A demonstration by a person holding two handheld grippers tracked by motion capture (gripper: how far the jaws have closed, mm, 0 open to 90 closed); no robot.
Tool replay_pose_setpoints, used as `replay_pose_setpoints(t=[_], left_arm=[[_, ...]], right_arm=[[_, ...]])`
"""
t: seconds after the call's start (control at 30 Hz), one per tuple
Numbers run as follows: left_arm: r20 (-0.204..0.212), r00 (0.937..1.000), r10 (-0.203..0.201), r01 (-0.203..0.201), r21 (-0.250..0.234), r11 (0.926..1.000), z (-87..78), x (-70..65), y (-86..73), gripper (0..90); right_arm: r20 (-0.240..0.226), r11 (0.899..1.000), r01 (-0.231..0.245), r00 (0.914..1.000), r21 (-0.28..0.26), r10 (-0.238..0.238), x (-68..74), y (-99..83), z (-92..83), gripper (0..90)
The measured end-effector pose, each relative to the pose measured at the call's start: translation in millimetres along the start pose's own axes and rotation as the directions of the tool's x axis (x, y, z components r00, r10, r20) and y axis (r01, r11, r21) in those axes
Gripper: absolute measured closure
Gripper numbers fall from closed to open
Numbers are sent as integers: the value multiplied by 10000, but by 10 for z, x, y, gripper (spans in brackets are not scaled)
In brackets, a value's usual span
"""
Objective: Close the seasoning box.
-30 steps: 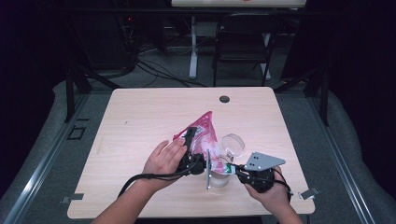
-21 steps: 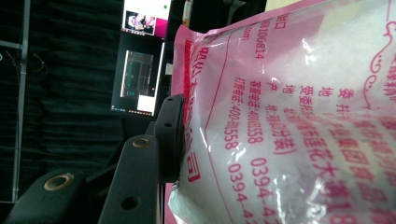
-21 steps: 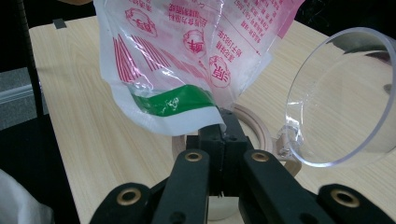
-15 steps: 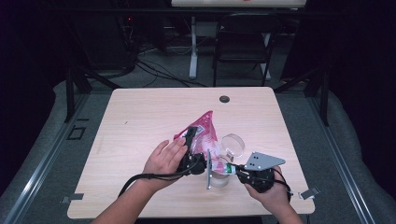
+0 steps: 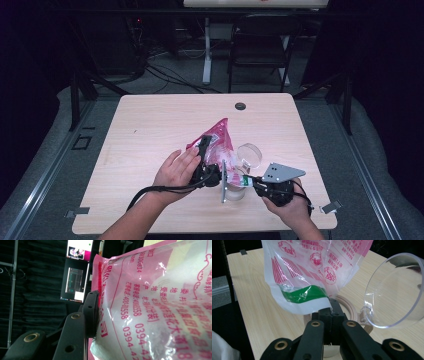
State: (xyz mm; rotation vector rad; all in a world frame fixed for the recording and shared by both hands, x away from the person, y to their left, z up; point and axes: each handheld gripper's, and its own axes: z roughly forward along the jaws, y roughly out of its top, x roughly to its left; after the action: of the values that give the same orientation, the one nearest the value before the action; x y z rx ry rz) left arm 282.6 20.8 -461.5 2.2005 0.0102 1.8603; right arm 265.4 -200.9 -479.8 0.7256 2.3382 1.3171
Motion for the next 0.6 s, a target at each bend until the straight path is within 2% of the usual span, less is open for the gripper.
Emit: replay_pose_setpoints(t=[0.6], left_arm=[[28,10000,28,-28,-23,10000,-4,-5,12,626]], right_arm=[[-18,10000,-32,10000,62,33,-4,-15,-1,900]])
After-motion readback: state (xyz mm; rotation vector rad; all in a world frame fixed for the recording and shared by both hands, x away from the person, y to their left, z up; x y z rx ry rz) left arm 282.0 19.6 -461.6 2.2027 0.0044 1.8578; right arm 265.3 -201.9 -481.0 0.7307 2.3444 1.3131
